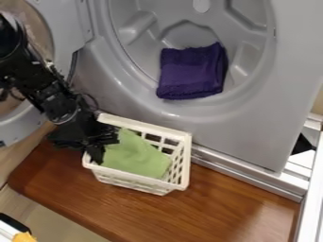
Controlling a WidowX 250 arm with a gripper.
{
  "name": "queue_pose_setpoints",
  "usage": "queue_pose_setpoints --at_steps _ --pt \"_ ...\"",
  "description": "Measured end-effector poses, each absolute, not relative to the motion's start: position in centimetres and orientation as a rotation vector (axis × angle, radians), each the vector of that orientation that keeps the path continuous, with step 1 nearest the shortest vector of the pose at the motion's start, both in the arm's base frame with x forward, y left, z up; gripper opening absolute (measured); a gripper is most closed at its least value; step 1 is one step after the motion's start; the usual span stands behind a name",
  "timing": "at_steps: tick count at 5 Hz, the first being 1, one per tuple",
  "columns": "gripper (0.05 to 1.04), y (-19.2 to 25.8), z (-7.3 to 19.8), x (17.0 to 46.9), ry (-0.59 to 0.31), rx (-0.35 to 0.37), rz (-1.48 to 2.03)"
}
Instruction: Tomar el cesto blanco con la cosa verde dentro y moverlo hacia la izquierda
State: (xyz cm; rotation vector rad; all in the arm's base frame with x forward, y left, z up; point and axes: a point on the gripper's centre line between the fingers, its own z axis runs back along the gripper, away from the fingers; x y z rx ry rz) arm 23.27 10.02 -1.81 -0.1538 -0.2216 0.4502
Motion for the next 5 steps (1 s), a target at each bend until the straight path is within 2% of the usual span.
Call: queue_pose_setpoints --at_steps 1,2,3,4,5 --pt "0.124 10.2 -1.9 23.2 -0.214 -0.147 0.461" --pt "0.319 10.2 -1.9 23.1 -0.205 -0.148 0.494" --pt "0.623 10.4 -1.9 22.8 -0.195 -0.145 0.505" --pt "0.921 10.0 -1.4 22.7 -0.172 -0.107 0.496" --pt "1.009 9.9 -0.7 22.8 -0.176 -0.082 0.484"
